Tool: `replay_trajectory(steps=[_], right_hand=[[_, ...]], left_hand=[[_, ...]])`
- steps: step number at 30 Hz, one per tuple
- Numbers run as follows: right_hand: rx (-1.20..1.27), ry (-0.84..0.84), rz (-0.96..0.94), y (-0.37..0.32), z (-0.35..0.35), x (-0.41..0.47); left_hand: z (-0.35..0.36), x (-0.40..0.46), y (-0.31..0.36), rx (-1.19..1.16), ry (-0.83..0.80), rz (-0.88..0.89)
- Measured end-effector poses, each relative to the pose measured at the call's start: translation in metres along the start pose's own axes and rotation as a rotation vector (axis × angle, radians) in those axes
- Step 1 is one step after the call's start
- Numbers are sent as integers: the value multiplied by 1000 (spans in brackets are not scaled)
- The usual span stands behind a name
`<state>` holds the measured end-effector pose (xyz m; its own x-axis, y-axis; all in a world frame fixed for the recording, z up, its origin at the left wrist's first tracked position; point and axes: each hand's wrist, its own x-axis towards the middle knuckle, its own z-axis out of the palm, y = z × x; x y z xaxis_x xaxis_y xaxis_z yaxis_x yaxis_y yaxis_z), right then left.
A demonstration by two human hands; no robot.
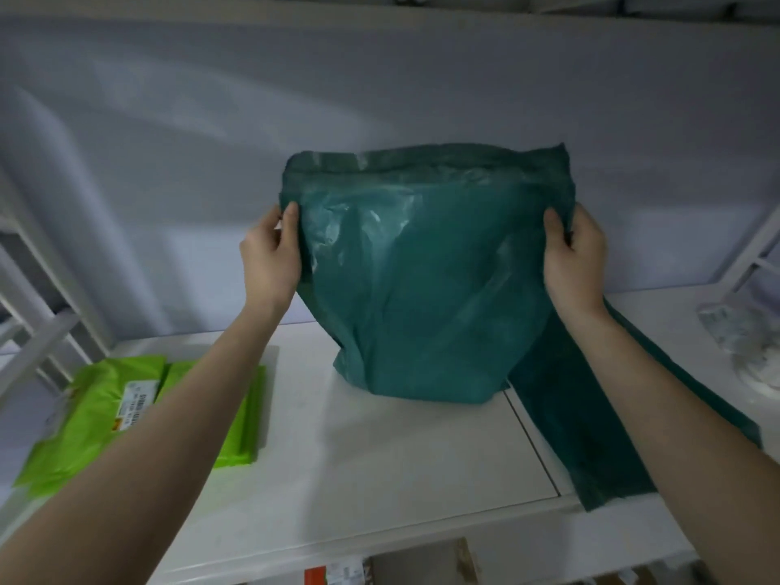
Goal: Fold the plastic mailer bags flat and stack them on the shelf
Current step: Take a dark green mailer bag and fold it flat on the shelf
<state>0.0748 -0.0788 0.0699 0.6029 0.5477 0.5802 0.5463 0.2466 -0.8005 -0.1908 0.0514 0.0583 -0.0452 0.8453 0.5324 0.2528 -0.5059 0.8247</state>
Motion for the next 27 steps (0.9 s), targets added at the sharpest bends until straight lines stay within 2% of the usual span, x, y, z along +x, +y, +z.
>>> replay_trajectory(steps=[5,10,27], right_hand=[[-54,41,-105,-12,-9,4],[-20,85,-98,-27,-13,2],[-44,59,-131,-53,-28,-44]], left_hand=[[-8,2,14,-15,42,108],[-16,2,25,-9,43,142],[-64,-27,37,-19,-10,133]])
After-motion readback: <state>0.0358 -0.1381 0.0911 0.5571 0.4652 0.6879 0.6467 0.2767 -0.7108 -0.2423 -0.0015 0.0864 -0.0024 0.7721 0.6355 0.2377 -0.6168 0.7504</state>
